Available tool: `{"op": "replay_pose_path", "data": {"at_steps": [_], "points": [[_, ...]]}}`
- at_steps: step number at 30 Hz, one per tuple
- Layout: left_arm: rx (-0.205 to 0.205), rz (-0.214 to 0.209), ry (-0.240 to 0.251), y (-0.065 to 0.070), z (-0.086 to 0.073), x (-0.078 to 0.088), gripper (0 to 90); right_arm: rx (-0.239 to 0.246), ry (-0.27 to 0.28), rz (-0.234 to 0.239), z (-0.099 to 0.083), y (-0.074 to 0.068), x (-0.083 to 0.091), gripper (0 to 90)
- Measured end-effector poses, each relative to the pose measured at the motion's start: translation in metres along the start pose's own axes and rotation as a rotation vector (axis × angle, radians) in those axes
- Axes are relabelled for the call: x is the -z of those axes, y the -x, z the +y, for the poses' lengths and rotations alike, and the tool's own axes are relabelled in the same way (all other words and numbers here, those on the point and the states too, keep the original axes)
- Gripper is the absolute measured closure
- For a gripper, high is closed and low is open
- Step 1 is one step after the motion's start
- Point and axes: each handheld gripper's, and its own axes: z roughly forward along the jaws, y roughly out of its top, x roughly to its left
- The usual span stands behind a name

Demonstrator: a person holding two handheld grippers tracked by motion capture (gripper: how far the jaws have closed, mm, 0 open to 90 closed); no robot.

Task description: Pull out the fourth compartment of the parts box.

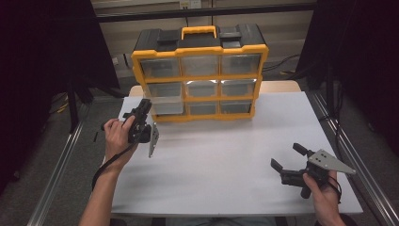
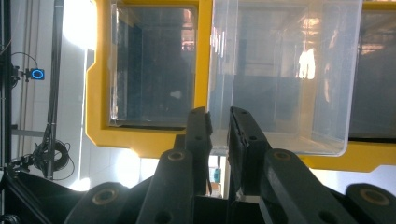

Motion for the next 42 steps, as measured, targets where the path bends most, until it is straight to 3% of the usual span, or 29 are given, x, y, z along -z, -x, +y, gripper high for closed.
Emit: {"op": "replay_pose_path", "data": {"at_steps": [5,8,11,13,19,23,30,32,33,34,36,39,42], "points": [[-0.01,-0.001,0.014,-0.0014,0.0013,0.002,79.0,0.001,0.0,0.0,0.0,0.0,0.0,0.0],[0.006,-0.009,0.013,0.0,0.0006,0.0031,79.0,0.001,0.0,-0.001,0.0,0.0,0.0001,0.0],[-0.018,-0.001,0.012,-0.0021,0.0014,0.0059,79.0,-0.004,-0.003,0.001,0.0001,0.0,0.0004,0.0],[0.004,-0.009,0.011,-0.0029,0.0013,0.0071,79.1,-0.005,0.002,0.001,0.0,0.0003,0.0002,0.0],[0.002,-0.015,0.007,-0.0013,0.0015,0.008,79.0,0.003,0.001,-0.003,0.0001,-0.0001,0.0001,0.0],[-0.027,-0.022,0.017,-0.0026,0.0009,0.0085,79.0,-0.004,0.003,-0.004,-0.0001,0.0004,0.0002,0.0],[-0.004,-0.033,0.014,-0.0005,0.0005,0.0096,78.7,-0.004,0.001,-0.002,0.0001,0.0,0.0,0.0],[-0.014,-0.029,0.018,-0.0018,0.0009,0.0095,78.6,-0.002,-0.002,0.001,0.0002,0.0001,0.0001,0.0],[0.002,-0.031,0.018,-0.0015,0.0007,0.0097,78.2,-0.002,-0.002,0.002,0.0002,0.0001,0.0001,0.0],[0.021,-0.042,0.02,-0.0016,0.0001,0.0098,77.6,-0.005,0.0,0.001,0.0001,0.0,-0.0001,0.0],[0.013,-0.029,0.015,-0.0035,0.0002,0.0097,74.4,-0.007,0.0,0.0,0.0001,0.0001,-0.0002,0.0],[0.052,-0.03,0.008,-0.0021,-0.0012,0.009,67.2,-0.005,0.002,-0.001,-0.0001,0.0004,-0.0005,0.0],[0.057,-0.04,0.005,-0.0017,-0.0016,0.0073,60.1,-0.005,0.0,-0.001,-0.0002,0.0005,-0.0005,0.0]]}}
